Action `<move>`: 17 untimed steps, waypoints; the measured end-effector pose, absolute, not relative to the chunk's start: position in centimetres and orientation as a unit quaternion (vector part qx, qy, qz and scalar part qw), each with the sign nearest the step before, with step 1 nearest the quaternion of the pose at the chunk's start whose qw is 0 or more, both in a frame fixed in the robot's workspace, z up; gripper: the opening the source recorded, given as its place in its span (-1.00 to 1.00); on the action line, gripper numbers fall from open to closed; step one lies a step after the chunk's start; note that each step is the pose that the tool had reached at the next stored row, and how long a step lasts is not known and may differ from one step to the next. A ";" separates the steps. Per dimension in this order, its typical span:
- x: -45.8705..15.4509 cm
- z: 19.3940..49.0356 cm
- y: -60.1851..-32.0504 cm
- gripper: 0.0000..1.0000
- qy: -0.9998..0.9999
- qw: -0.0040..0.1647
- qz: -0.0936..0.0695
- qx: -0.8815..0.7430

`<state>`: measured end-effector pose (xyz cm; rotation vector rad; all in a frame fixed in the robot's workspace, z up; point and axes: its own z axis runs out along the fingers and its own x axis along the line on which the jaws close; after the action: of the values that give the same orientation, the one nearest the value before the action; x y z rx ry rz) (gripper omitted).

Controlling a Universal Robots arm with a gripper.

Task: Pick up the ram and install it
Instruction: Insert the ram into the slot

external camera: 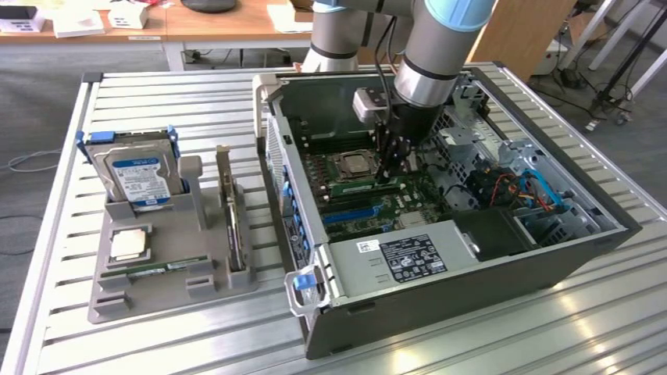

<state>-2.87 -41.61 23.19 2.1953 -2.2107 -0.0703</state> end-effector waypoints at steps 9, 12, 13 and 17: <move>-2.9 22.7 -41.6 -0.76 -0.709 0.013 -0.023 0.704; -2.9 22.8 -41.6 -0.76 -0.709 0.012 -0.023 0.704; -2.9 22.8 -41.6 -0.76 -0.709 0.013 -0.023 0.704; -2.9 22.8 -41.6 -0.76 -0.709 0.013 -0.023 0.704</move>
<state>-2.87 -41.61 22.78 2.1954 -2.2108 -0.0705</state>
